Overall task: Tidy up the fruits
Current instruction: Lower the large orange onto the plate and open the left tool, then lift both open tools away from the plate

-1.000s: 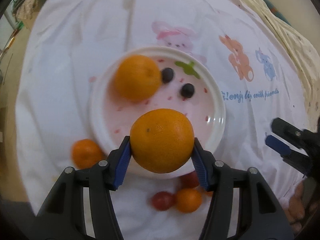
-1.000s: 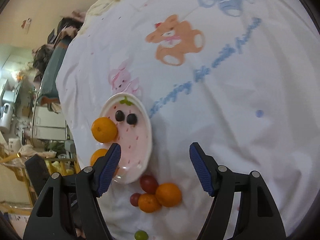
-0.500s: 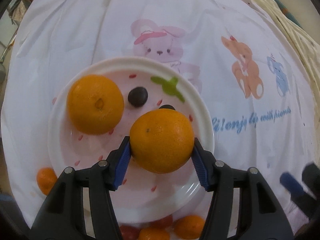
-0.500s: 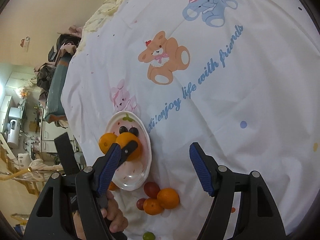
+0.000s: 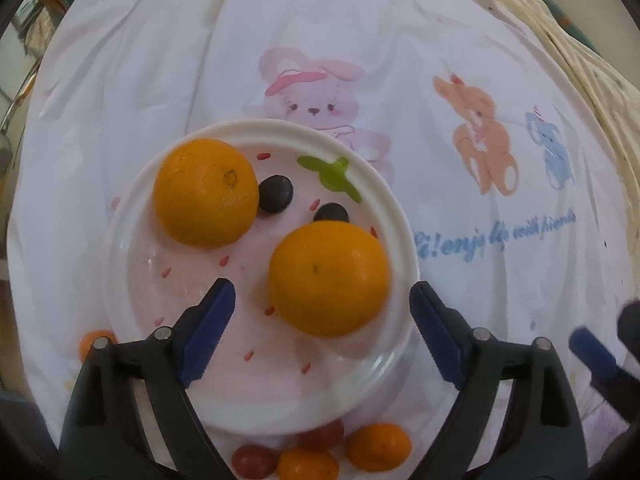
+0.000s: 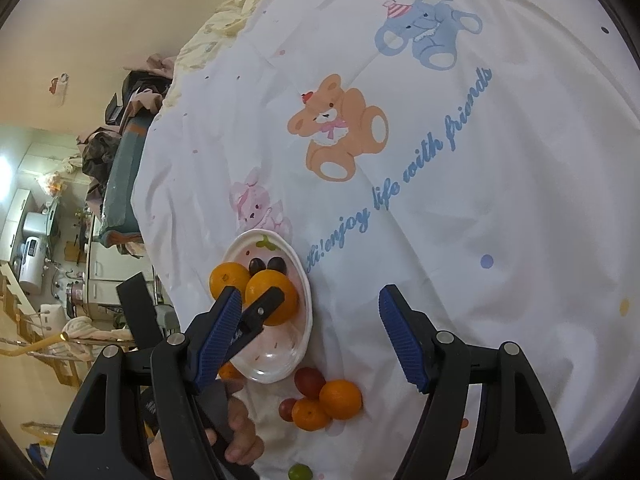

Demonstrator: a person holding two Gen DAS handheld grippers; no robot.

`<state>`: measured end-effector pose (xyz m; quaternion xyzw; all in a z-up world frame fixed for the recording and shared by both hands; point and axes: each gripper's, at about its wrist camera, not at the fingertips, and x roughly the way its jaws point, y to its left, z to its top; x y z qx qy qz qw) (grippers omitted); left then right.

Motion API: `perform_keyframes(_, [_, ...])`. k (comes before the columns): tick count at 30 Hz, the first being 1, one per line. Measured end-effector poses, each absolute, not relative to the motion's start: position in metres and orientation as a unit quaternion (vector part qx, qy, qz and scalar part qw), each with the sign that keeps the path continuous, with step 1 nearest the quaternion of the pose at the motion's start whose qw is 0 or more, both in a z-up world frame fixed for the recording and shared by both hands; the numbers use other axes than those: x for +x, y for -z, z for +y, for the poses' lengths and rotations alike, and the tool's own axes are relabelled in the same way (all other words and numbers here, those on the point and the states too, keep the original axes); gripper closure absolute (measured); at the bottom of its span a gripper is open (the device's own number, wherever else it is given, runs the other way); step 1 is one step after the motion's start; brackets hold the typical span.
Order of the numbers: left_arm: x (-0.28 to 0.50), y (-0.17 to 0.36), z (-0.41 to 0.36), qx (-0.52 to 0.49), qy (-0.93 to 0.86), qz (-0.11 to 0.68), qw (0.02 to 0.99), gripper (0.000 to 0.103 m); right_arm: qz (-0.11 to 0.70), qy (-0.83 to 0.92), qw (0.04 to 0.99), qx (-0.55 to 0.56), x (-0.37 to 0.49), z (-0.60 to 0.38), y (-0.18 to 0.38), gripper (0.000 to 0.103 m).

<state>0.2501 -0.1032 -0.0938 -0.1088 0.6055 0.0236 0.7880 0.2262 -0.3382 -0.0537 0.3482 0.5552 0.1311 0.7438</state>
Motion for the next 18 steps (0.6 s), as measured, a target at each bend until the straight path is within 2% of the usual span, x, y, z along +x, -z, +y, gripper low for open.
perform_keyframes(8, [0.212, 0.054, -0.085, -0.077, -0.011, 0.576, 0.814, 0.016, 0.556, -0.13, 0.755, 0.321, 0.222, -0.327, 0.046, 0.029])
perform_keyframes(18, [0.154, 0.027, -0.006, -0.07, -0.037, 0.556, 0.827, 0.016, 0.565, -0.128, 0.769, 0.27, 0.193, -0.304, 0.042, 0.029])
